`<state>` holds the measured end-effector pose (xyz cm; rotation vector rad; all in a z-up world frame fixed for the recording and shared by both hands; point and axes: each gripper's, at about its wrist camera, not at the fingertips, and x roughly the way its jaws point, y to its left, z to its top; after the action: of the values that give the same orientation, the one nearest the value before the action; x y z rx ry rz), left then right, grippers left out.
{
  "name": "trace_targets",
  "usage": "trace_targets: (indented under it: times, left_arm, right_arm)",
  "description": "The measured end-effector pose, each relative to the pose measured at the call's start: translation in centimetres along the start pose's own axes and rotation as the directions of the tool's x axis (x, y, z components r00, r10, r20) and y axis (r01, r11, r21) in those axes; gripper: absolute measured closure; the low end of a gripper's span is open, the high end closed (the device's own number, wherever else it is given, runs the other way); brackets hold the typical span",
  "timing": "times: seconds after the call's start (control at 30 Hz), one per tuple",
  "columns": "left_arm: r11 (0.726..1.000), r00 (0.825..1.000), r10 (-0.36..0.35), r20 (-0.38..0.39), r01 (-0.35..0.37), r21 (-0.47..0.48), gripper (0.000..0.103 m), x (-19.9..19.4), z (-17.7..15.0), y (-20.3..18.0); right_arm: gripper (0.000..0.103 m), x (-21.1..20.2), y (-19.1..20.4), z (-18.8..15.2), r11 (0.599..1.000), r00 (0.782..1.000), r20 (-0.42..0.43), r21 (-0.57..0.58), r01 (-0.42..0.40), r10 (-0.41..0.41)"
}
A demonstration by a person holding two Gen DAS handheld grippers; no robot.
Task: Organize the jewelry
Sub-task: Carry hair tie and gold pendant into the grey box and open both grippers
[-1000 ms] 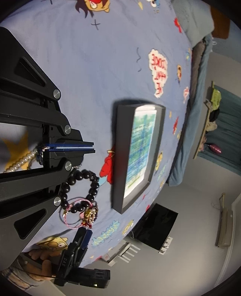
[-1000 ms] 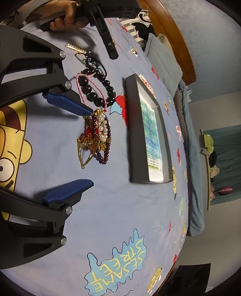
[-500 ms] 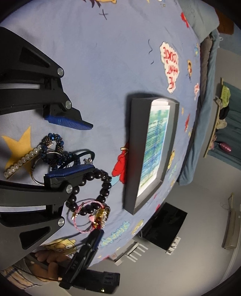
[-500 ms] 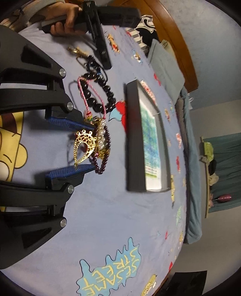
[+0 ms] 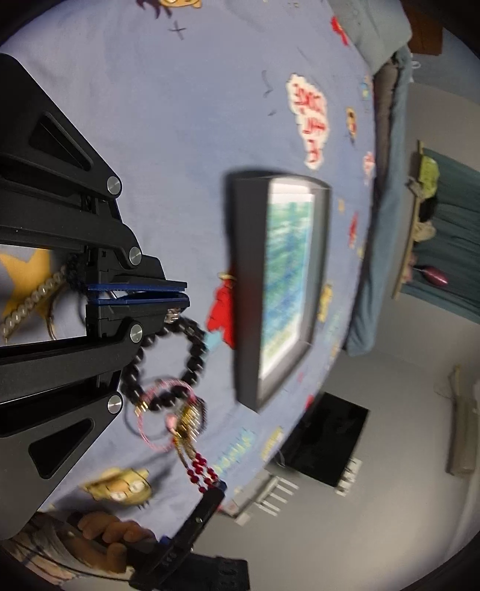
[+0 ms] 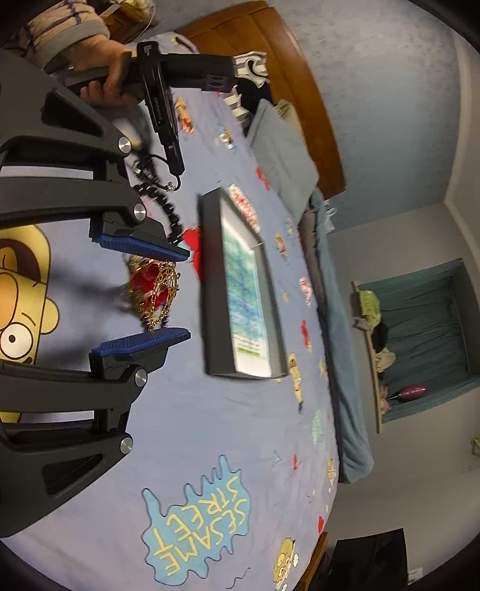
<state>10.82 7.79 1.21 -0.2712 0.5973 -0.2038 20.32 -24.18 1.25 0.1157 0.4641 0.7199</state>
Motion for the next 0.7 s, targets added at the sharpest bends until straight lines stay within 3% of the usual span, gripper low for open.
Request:
trace_targets:
  times: [0.23, 0.7]
  left_arm:
    - [0.999, 0.998, -0.026, 0.063, 0.024, 0.034, 0.100, -1.6, 1.6, -1.7]
    - [0.997, 0.994, 0.008, 0.108, -0.016, 0.071, 0.100, -1.2, 6.0, -2.3]
  right_arm:
    - [0.066, -0.2, -0.7, 0.9, 0.999, 1.000, 0.021, 0.026, -0.024, 0.023]
    - [0.066, 1.2, -0.2, 4.8, 0.999, 0.998, 0.049, 0.028, -0.031, 0.029]
